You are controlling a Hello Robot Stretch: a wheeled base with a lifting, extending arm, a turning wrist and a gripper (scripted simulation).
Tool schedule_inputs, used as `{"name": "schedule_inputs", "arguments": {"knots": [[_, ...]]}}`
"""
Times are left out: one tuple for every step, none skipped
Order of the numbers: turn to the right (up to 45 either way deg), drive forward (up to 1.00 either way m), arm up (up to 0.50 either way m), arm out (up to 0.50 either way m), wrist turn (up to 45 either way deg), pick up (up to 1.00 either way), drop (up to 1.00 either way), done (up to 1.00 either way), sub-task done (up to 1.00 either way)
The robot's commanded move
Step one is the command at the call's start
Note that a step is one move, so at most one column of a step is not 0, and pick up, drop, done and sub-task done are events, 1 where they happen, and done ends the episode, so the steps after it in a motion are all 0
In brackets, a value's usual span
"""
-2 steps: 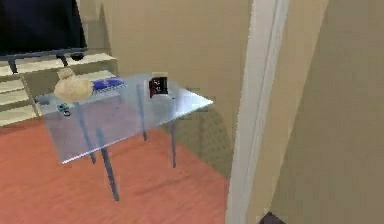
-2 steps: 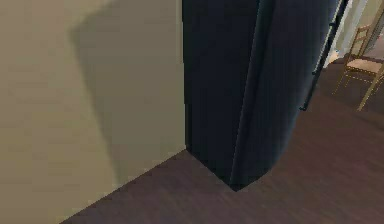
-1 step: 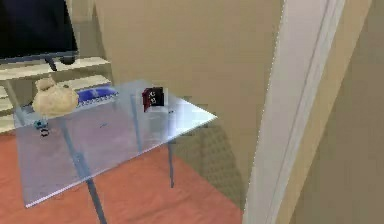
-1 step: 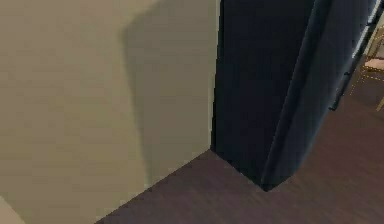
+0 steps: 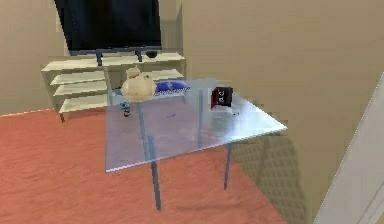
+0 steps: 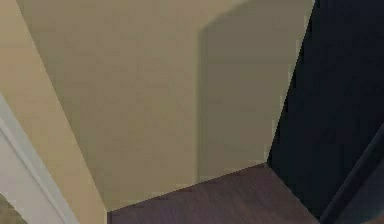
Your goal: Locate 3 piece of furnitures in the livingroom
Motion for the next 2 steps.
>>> {"name": "schedule_inputs", "arguments": {"knots": [[0.0, 0.00, 0.00, 0.00, 0.0, 0.00, 0.00, 0.00, 1.00], [-45.0, 0.00, 0.00, 0.00, 0.0, 0.00, 0.00, 0.00, 0.00]]}}
